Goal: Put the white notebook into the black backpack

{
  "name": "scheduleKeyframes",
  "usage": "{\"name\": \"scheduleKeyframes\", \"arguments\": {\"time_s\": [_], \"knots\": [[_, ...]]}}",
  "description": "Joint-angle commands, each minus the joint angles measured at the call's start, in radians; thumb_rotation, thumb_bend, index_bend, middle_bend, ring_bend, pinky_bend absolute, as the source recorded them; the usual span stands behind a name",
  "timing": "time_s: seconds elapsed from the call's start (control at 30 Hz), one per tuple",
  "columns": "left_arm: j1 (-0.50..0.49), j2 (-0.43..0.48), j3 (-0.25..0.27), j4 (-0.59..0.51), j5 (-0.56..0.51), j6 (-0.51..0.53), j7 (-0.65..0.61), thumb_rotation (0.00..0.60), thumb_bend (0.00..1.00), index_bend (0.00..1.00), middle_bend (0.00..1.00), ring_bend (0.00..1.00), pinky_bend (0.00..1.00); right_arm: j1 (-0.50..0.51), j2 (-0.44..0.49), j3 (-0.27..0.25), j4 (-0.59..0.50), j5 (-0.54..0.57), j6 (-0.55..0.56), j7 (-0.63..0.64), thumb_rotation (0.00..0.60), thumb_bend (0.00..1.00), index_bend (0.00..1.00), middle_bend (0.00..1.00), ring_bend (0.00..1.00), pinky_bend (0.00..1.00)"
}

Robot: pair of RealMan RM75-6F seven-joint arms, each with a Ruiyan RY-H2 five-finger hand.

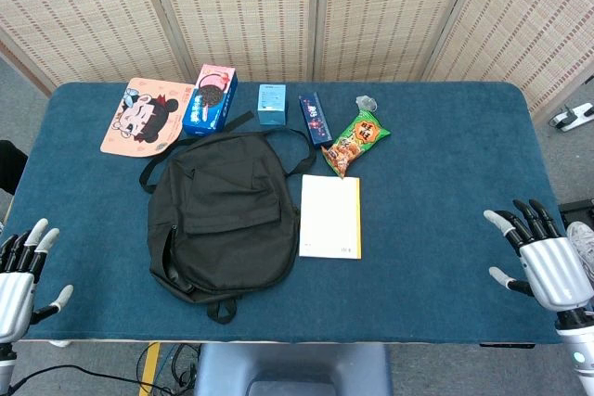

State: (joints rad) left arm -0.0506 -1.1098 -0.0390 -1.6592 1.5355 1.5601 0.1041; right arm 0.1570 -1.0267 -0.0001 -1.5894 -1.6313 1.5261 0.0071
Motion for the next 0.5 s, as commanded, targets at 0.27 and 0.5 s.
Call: {"name": "scheduleKeyframes", "arguments": {"time_s": [0.27, 0.5], "knots": [[-0.008, 0.002, -0.003, -0.006, 0.003, -0.008, 0.013, 0.600, 0.27, 0.02, 0.00, 0.00, 0.00, -0.001, -0.004, 0.007, 0.002, -0.006, -0.006, -0.004, 0.600, 0.11, 0.16, 0.22, 0.07, 0.05], [-0.007, 0.005, -0.005, -0.012, 0.003, -0.002, 0.014, 0.600, 0.27, 0.02, 0.00, 0.00, 0.00, 0.013, -0.008, 0.014, 0.006, -0.025, -0.021, -0.008, 0.600, 0.11, 0.16, 0.22, 0.07, 0.05]]}}
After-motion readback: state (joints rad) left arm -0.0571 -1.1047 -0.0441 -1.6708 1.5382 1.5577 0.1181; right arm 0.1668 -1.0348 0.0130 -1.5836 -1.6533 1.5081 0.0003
